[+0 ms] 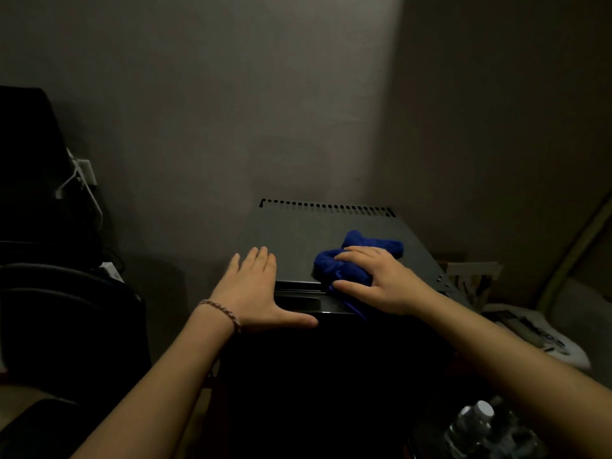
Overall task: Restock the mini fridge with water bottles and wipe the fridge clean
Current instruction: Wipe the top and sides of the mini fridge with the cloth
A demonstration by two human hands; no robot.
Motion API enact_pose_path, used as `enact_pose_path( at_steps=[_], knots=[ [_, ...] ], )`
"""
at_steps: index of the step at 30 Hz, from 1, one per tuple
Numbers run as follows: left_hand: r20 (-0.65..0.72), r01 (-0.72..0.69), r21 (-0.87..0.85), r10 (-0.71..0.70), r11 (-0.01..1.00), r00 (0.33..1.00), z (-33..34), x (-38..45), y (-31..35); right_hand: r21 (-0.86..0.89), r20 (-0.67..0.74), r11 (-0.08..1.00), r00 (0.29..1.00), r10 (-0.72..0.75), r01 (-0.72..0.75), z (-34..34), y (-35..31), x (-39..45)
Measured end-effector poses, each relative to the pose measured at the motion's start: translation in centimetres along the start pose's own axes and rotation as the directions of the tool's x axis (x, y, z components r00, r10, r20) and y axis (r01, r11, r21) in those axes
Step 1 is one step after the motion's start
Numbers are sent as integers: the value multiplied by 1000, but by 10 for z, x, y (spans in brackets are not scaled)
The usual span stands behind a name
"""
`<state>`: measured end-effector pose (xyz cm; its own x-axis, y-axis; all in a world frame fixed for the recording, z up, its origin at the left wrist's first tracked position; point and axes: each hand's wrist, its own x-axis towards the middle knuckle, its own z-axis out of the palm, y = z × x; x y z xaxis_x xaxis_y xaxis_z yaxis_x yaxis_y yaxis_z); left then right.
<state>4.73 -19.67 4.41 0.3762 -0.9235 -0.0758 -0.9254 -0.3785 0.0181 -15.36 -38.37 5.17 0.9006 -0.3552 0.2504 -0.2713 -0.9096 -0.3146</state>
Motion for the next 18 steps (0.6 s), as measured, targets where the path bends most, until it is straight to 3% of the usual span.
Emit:
enact_pose_path(
  at_steps=[10, 14, 18],
  knots=[
    [79, 51, -111, -43, 992, 996, -7, 49, 64, 90, 71, 991, 993, 94, -100, -40, 94, 17],
    [85, 101, -130, -91, 986, 992, -10, 83, 94, 70, 41, 991, 993, 113, -116, -46, 138, 34],
    [103, 174, -142, -161, 974, 982, -15, 111, 127, 156, 8, 984, 996, 90, -91, -46, 174, 53]
  ],
)
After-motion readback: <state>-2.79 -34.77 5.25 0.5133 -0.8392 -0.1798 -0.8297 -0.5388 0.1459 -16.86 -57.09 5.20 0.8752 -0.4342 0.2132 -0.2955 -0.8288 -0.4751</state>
